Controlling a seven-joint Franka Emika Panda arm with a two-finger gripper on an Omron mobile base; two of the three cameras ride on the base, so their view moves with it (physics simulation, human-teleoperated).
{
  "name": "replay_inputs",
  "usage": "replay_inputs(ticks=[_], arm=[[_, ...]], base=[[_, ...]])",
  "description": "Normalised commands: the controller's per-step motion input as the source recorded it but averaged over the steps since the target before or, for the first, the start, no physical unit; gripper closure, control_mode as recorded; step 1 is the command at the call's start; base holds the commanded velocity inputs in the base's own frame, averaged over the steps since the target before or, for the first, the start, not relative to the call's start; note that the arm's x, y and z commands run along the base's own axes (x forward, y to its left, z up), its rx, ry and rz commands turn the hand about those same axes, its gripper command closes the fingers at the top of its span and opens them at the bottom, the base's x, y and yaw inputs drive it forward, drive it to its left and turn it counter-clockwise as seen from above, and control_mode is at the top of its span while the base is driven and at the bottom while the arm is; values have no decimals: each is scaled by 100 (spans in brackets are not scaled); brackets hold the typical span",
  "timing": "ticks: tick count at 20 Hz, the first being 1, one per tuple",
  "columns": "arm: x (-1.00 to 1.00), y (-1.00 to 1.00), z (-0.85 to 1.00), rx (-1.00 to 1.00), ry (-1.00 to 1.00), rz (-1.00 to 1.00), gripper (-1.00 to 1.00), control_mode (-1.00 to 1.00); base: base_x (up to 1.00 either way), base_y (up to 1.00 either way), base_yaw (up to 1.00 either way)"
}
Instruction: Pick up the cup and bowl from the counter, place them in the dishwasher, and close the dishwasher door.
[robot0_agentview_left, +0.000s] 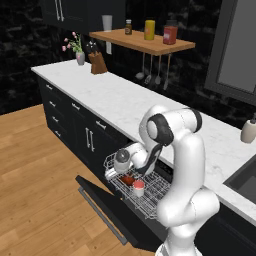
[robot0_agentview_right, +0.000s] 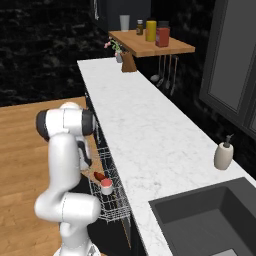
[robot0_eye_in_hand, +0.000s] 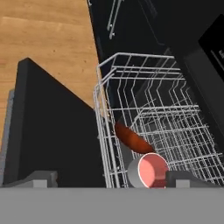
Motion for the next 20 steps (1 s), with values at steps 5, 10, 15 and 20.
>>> replay_inputs(ticks=[5,10,15,20], arm=[[-44,34,100,0,-4,-10,-100,-100],[-12,20,100,0,-8,0,-100,-100],[0,2,100,-5,-20,0,-100,-100],[-4,-2,100,-15,-5,0,-100,-100]], base=[[0,0,0],[0,0,0],[0,0,0],[0,0,0]])
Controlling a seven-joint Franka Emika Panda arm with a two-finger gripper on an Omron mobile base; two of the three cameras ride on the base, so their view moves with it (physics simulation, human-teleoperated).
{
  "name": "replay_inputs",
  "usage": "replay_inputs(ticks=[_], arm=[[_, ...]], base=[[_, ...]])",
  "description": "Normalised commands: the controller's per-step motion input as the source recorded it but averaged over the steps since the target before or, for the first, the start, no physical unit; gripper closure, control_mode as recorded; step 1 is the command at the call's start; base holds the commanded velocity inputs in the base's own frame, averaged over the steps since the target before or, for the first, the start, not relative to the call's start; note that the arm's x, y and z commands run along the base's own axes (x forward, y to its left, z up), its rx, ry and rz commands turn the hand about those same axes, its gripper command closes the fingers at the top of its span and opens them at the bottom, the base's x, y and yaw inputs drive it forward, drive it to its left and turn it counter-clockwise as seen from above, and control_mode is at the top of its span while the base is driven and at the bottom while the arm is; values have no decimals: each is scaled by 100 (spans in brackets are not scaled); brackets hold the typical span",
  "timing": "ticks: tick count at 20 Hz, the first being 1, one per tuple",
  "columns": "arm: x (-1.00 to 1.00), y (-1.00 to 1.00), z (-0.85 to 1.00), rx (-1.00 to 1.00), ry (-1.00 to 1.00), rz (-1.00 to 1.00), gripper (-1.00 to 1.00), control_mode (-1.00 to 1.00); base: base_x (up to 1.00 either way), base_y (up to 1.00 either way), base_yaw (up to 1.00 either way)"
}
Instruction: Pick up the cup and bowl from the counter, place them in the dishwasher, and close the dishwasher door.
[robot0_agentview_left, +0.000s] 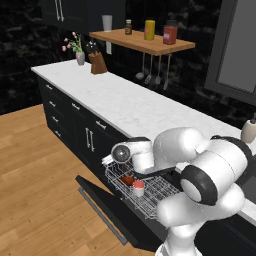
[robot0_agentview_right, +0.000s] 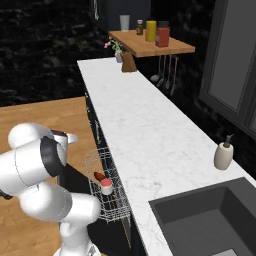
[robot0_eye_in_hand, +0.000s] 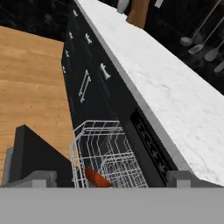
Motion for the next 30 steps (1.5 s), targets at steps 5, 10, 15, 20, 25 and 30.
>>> replay_inputs(ticks=[5,10,15,20,25,30], arm=[[-17,-14,100,-3,22,0,-100,-100],[-12,-1,100,0,41,0,-100,-100],[-16,0,100,-1,53,0,-100,-100],[-82,19,31,-6,20,0,-100,-100],[-100,24,-50,-5,0,0,-100,-100],[-71,56,-95,-4,0,1,-100,-100]], base=[[0,0,0],[0,0,0],[0,0,0],[0,0,0],[0,0,0],[0,0,0]])
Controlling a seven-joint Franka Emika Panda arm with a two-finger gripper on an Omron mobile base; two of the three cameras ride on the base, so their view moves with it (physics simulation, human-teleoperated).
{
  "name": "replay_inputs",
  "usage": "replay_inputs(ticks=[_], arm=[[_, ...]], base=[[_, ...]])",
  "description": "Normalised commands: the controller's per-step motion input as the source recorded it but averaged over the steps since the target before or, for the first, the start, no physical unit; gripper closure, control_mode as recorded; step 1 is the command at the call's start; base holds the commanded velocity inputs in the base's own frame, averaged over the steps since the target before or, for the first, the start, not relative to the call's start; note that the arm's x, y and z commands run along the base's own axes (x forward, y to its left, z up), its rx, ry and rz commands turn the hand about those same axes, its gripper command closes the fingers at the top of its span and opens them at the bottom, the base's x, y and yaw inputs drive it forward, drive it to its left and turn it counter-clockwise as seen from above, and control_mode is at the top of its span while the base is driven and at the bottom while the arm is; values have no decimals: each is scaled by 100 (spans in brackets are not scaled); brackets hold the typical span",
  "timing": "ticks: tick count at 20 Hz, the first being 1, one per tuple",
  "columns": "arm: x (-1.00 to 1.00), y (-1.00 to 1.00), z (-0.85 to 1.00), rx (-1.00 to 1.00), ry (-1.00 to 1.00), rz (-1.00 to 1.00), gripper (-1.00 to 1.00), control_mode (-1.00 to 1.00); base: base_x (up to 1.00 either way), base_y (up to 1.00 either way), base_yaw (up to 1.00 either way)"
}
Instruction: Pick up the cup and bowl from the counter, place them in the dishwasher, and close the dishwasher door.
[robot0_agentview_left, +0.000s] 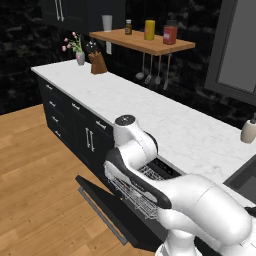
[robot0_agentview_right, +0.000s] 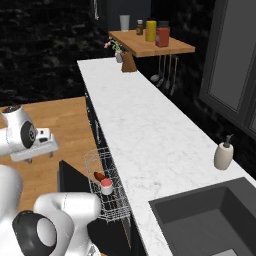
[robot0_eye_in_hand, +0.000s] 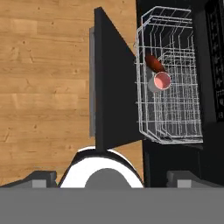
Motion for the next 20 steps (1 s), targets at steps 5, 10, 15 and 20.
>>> replay_inputs(ticks=[5,10,15,20], arm=[[-7,79,-50,-8,0,1,-100,-100],[2,79,-42,-13,0,-7,-100,-100],[3,51,-47,-22,0,-5,-100,-100],[11,41,-51,-22,0,-5,-100,-100]], base=[[0,0,0],[0,0,0],[0,0,0],[0,0,0]])
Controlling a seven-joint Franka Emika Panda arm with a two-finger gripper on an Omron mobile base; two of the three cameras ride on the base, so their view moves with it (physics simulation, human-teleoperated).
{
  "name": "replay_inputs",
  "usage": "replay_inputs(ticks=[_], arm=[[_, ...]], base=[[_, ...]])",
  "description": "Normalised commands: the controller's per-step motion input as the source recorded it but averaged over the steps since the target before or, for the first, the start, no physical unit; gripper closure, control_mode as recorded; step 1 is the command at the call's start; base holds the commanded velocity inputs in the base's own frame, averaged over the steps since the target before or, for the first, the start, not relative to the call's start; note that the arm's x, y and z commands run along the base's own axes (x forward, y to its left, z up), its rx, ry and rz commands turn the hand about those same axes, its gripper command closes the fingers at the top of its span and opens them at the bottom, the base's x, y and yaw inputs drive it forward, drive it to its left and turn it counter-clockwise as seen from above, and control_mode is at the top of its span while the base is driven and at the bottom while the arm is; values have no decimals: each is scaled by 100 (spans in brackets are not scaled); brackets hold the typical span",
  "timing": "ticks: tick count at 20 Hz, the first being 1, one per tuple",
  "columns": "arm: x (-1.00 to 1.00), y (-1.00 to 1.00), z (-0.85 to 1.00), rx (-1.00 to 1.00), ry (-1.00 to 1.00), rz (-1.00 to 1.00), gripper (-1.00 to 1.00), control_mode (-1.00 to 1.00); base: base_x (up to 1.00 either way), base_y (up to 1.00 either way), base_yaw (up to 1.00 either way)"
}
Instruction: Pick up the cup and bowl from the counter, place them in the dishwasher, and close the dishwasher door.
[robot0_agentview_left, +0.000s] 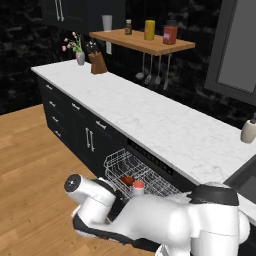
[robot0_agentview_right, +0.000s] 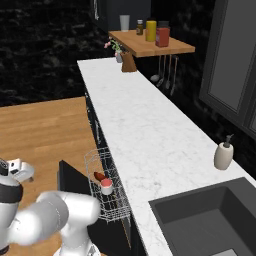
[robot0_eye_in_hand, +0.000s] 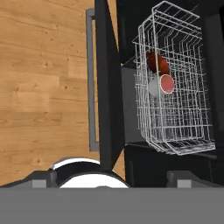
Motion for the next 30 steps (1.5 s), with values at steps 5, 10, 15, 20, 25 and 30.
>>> replay_inputs(ticks=[5,10,15,20,25,30], arm=[[15,22,-50,-20,-2,-1,-100,-100],[48,2,-56,-17,3,0,-100,-100],[45,8,-71,-21,0,0,-100,-100],[32,41,-60,-19,2,0,-100,-100],[64,44,-78,-23,4,-2,-100,-100],[71,35,-88,-24,5,0,-100,-100]], base=[[0,0,0],[0,0,0],[0,0,0],[0,0,0],[0,0,0],[0,0,0]])
